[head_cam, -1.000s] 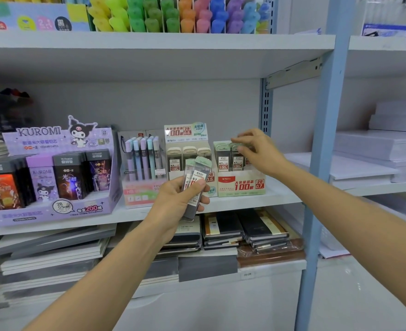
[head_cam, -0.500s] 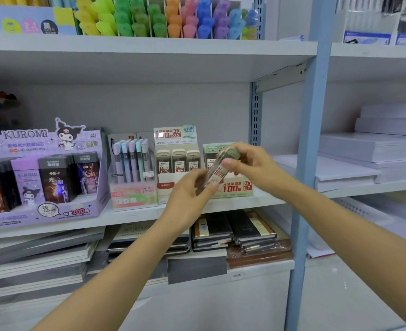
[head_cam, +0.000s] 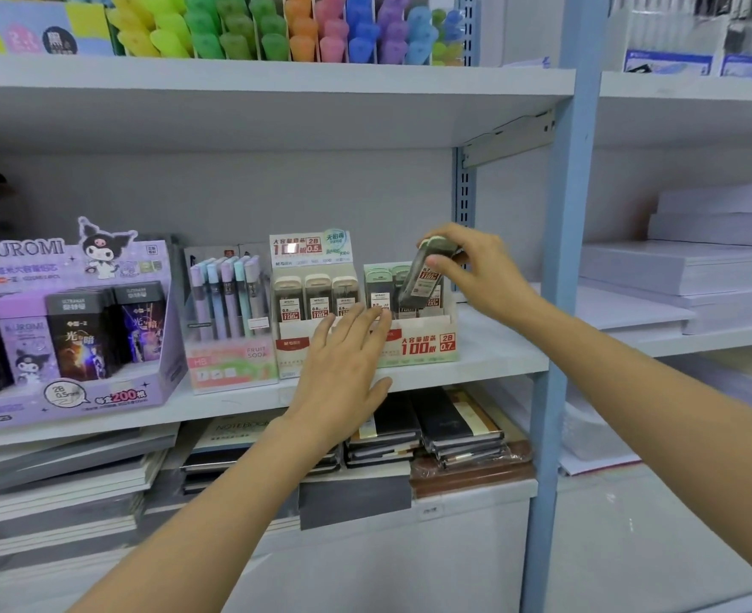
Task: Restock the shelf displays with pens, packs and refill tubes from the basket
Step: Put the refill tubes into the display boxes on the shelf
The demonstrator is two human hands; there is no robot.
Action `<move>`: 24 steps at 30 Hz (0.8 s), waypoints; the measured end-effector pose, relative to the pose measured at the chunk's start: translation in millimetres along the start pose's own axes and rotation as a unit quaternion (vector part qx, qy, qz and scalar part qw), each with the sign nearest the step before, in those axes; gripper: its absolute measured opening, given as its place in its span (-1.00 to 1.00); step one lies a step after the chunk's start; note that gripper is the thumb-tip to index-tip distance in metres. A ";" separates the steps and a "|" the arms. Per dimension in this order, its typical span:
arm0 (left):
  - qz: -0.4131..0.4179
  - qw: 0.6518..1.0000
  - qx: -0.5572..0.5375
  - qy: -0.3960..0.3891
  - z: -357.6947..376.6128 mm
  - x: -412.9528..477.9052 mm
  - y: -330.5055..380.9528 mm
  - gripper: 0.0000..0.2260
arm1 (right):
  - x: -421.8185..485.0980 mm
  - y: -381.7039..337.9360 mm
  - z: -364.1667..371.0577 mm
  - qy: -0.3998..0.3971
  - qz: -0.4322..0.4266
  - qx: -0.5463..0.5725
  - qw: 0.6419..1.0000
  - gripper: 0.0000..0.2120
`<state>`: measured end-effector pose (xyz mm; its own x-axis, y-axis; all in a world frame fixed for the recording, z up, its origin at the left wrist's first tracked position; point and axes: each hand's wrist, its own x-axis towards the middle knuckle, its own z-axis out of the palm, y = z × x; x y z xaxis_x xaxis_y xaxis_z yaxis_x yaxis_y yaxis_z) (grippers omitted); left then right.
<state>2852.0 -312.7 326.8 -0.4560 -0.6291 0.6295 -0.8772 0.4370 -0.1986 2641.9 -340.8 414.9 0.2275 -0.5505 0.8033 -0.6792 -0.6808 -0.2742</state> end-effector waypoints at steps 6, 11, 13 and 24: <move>0.005 1.000 -0.016 0.003 -3.5 -1.4 0.1 -0.33 | 6.3 2.9 17.3 -0.008 0.010 0.002 1.000 -0.77; 0.017 1.000 -0.005 0.004 -4.6 -0.6 -2.4 -0.33 | 8.6 5.5 21.8 -0.018 0.027 0.021 0.999 -0.73; 0.019 1.000 -0.003 0.004 -5.6 -1.3 -2.9 -0.33 | 7.0 6.3 21.3 -0.014 0.038 0.044 0.998 -0.73; 0.023 1.000 0.014 -0.009 -5.5 -1.3 -3.5 -0.33 | 8.8 12.5 33.0 -0.059 0.079 0.047 0.994 -0.69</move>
<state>2856.4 -309.8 330.8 -0.4989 -0.6202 0.6054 -0.8586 0.4487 -0.2478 2658.5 -370.1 401.0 0.2063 -0.7035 0.6801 -0.6463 -0.6198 -0.4451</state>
